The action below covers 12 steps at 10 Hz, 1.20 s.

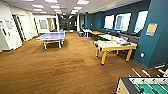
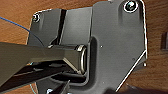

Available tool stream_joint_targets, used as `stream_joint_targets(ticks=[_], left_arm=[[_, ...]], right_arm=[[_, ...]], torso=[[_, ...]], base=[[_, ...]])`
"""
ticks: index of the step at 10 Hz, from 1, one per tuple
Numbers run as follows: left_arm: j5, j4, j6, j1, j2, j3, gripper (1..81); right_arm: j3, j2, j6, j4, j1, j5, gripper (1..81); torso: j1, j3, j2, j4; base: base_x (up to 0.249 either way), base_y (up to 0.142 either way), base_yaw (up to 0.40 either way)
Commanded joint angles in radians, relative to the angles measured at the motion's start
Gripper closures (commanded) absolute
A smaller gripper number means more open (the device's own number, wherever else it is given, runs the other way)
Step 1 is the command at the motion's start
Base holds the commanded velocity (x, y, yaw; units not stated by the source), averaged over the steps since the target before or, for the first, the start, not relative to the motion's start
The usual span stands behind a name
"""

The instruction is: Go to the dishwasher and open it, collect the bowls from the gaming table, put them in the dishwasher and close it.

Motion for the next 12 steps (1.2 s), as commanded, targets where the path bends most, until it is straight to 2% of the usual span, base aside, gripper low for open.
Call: stream_joint_targets(ticks=[1, 12], left_arm=[[0.049, -0.001, 0.0, -0.05, -0.008, -0.003, 1.0], [0.049, -0.001, 0.001, -0.05, -0.003, -0.003, 1.0]], right_arm=[[0.002, 0.002, -0.004, -0.005, 0.037, -0.047, 1.0], [0.001, 0.002, -0.004, -0.005, 0.035, -0.047, 1.0]], torso=[[0.0, 0.0, 0.0, 0.0], [0.0, 0.0, 0.0, 0.0]], base=[[0.166, 0.0, 0.0], [0.168, 0.0, 0.0]])
